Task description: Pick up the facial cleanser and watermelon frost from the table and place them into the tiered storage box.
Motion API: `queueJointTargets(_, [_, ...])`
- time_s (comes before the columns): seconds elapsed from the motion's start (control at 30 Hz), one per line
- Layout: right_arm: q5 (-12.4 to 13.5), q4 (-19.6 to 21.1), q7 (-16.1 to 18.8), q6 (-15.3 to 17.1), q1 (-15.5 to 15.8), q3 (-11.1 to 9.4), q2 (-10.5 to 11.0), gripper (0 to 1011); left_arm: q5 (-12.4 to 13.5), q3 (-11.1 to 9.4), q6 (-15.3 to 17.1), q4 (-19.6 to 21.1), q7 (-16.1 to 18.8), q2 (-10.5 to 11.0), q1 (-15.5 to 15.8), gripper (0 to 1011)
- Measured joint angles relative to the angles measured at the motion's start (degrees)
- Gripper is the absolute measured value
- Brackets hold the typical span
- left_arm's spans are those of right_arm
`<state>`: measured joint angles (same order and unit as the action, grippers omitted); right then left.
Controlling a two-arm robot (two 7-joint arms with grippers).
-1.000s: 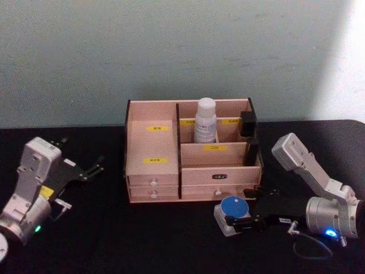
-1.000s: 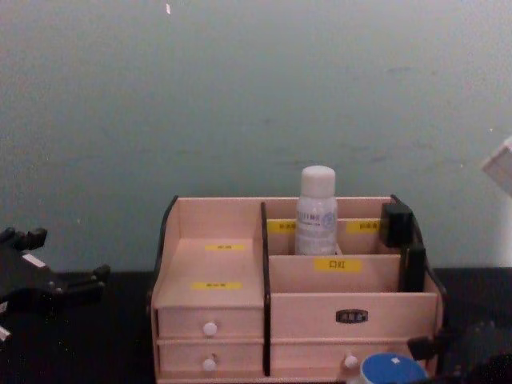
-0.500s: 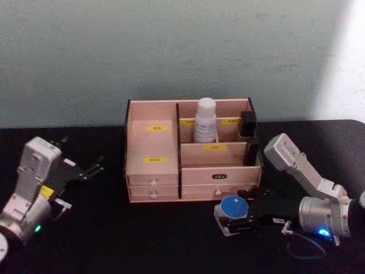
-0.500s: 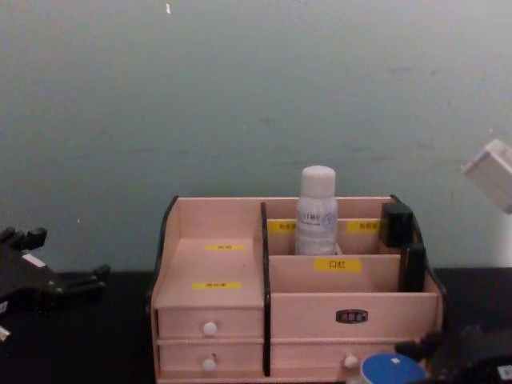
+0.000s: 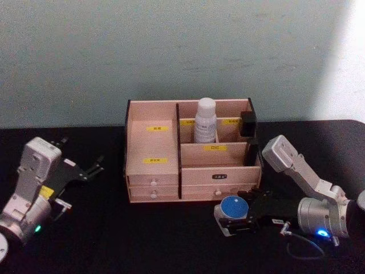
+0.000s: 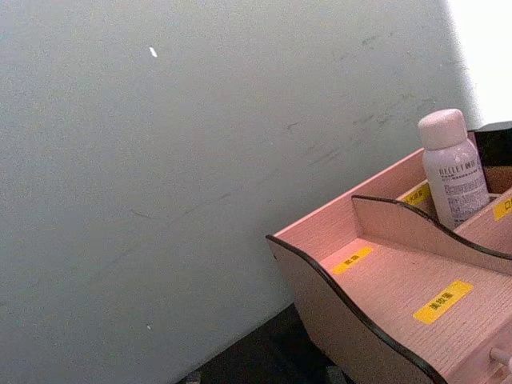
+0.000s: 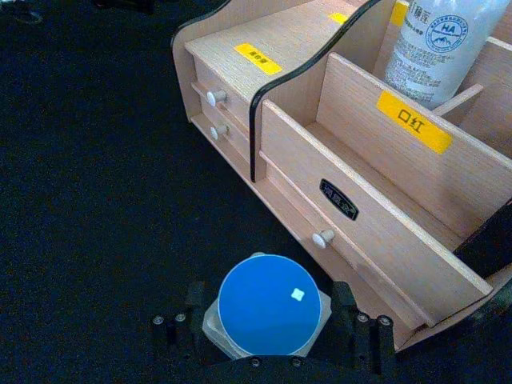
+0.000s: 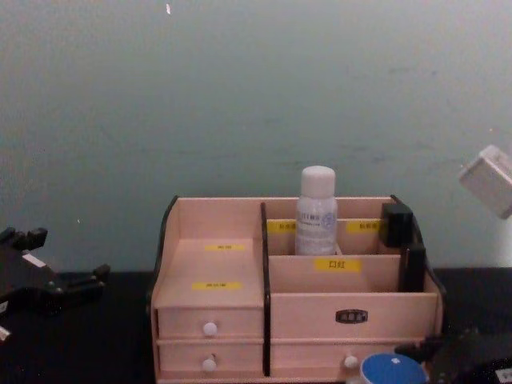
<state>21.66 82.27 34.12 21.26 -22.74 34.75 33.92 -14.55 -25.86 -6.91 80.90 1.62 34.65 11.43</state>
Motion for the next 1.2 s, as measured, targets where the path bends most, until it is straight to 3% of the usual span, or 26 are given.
queueJointTargets(0.2, [0.1, 0.0, 0.0, 0.0, 0.0, 0.0, 0.0, 997, 0.0, 0.0, 0.0, 0.0, 0.0, 0.0, 0.0, 1002])
queueJointTargets(0.6, [0.2, 0.0, 0.1, 0.0, 0.0, -0.1, 0.0, 726, 0.0, 0.0, 0.0, 0.0, 0.0, 0.0, 0.0, 1001])
queueJointTargets(0.97, [0.3, 0.1, 0.2, 0.0, 0.0, -0.2, 0.1, 722, 0.0, 0.0, 0.0, 0.0, 0.0, 0.0, 0.0, 1001])
queueJointTargets(1.2, [1.6, 2.1, 1.3, -0.2, 0.7, -1.1, 1.5, 722, 0.0, 0.0, 0.0, 0.0, 0.0, 0.0, 0.0, 1001])
